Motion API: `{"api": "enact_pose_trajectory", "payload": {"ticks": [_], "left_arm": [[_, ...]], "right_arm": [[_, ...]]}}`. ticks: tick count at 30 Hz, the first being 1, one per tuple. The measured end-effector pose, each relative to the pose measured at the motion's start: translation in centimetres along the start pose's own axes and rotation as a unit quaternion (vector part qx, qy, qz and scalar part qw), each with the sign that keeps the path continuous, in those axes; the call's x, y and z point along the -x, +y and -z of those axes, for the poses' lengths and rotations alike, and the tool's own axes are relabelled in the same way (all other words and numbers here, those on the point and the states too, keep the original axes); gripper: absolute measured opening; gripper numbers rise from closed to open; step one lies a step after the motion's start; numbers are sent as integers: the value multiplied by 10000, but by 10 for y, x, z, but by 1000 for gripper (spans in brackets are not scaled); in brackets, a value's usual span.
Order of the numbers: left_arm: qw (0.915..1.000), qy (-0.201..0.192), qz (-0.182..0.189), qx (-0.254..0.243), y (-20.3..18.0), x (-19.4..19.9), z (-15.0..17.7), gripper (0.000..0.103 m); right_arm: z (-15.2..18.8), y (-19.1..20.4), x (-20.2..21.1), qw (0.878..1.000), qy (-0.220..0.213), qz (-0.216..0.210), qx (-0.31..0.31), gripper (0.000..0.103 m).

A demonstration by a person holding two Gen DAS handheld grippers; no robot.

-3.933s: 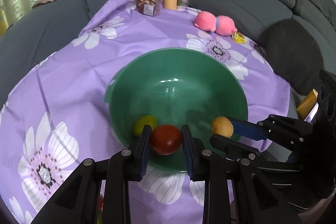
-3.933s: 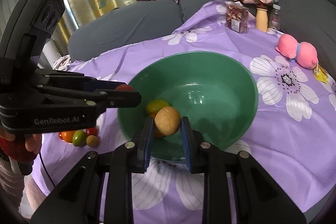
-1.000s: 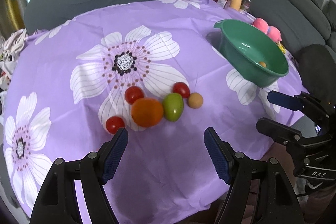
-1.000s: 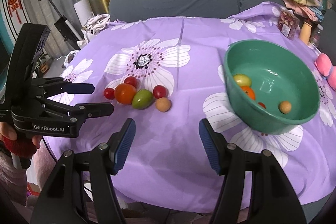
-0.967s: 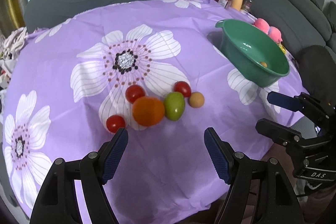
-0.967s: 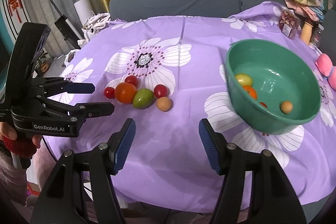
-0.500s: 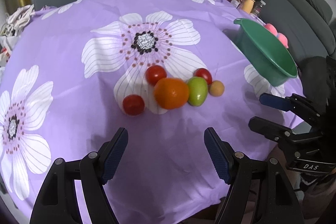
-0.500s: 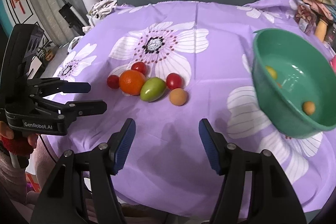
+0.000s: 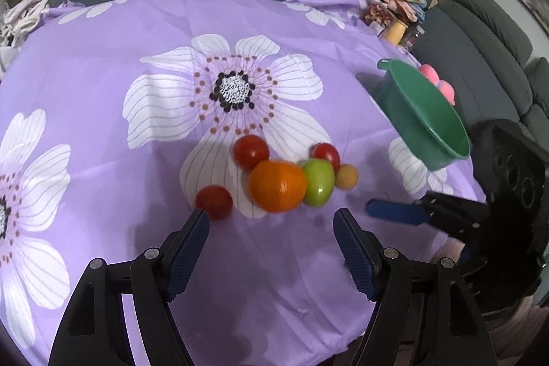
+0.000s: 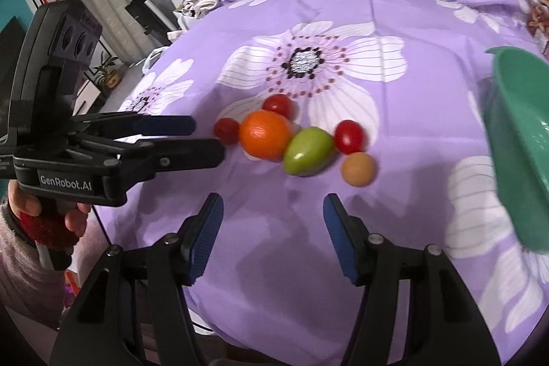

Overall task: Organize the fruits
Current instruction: 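Close the left gripper on the large orange while the right gripper clamps it too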

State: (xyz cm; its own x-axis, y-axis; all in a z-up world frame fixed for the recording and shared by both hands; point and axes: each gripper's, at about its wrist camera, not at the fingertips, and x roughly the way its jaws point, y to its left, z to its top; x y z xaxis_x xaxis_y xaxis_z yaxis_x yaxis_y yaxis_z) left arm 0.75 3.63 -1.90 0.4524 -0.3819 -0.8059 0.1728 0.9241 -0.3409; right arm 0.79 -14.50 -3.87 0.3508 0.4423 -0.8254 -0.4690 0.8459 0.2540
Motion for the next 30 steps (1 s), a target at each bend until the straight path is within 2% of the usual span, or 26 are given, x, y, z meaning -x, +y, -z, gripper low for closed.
{"api": "enact_pose_trajectory", "payload": {"ticks": [9, 12, 17, 19, 25, 30], "left_arm": [[9998, 83, 135, -82, 2, -17, -15, 75], [9998, 130, 157, -92, 4, -23, -18, 70], [9995, 178, 255, -68, 7, -29, -24, 69], [9993, 239, 293, -46, 9, -32, -26, 61], [9983, 355, 447, 91, 14, -38, -27, 47], [9979, 378, 502, 135, 17, -38, -27, 45]], "right_arm": [[-13, 4, -32, 9991, 219, -339, -91, 47], [-19, 5, -37, 9993, 254, -243, -87, 47], [-30, 3, -44, 9996, 282, 34, -15, 48], [-33, 2, -46, 9995, 302, 88, 23, 49], [-43, 2, -56, 9990, 396, 133, 138, 49], [-49, 7, -59, 9991, 326, 108, 260, 45]]}}
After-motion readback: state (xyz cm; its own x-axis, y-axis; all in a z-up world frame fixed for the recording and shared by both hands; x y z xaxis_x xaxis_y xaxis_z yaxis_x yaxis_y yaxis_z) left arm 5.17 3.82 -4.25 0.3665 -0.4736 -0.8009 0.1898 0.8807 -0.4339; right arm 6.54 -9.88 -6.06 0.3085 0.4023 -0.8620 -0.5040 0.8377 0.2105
